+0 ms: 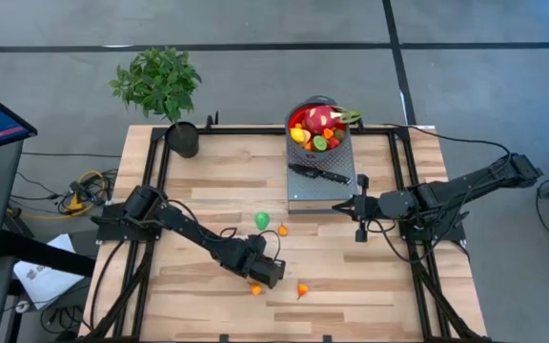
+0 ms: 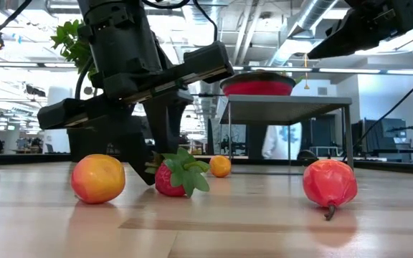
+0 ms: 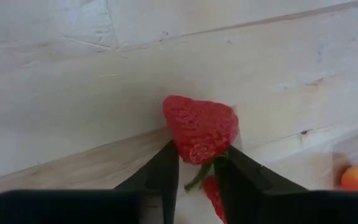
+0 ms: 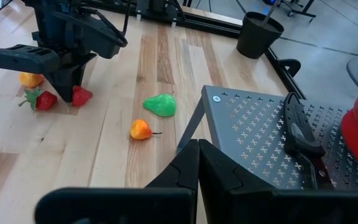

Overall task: Pick & Place Fruit
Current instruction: Put the strawberry into the red colander on the shelf

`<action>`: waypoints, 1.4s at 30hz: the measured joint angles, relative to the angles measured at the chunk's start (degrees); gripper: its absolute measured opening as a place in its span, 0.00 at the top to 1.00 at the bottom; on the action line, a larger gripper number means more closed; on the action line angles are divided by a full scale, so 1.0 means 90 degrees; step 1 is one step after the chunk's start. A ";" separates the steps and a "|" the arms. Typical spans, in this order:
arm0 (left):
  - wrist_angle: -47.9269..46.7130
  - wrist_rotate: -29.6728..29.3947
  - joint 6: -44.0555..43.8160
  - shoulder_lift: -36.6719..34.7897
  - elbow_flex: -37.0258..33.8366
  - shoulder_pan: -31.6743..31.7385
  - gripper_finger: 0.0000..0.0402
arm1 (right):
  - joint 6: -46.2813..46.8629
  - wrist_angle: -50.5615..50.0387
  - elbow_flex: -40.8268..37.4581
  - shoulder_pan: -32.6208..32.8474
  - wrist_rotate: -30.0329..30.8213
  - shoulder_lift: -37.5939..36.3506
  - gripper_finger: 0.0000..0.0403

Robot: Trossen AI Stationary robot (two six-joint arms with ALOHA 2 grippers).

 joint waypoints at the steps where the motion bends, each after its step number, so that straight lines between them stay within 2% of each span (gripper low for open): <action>1: 0.0002 -0.0001 0.0000 0.0000 0.0000 0.0000 0.80 | 0.0001 0.0001 0.0000 0.0000 0.0000 0.0000 1.00; 9: 0.0010 0.0022 0.0025 -0.0012 0.0000 0.0000 0.88 | 0.0000 0.0000 0.0000 0.0000 0.0000 0.0000 1.00; 15: 0.0015 0.0062 0.0056 -0.0016 0.0000 0.0000 0.99 | 0.0000 0.0000 0.0000 0.0000 0.0000 0.0000 1.00; 26: 0.0068 0.0041 0.0446 -0.0134 -0.0002 0.0006 1.00 | 0.0000 -0.0001 0.0000 0.0000 0.0000 0.0000 1.00; 32: 0.0062 -0.0485 0.1181 -0.0790 -0.0002 0.0075 1.00 | -0.0002 -0.0006 0.0000 0.0000 -0.0001 -0.0010 1.00; 42: 0.0213 -0.1699 0.3254 -0.2380 0.0002 0.0503 1.00 | -0.0073 -0.0024 0.0002 -0.0026 -0.0001 -0.0017 1.00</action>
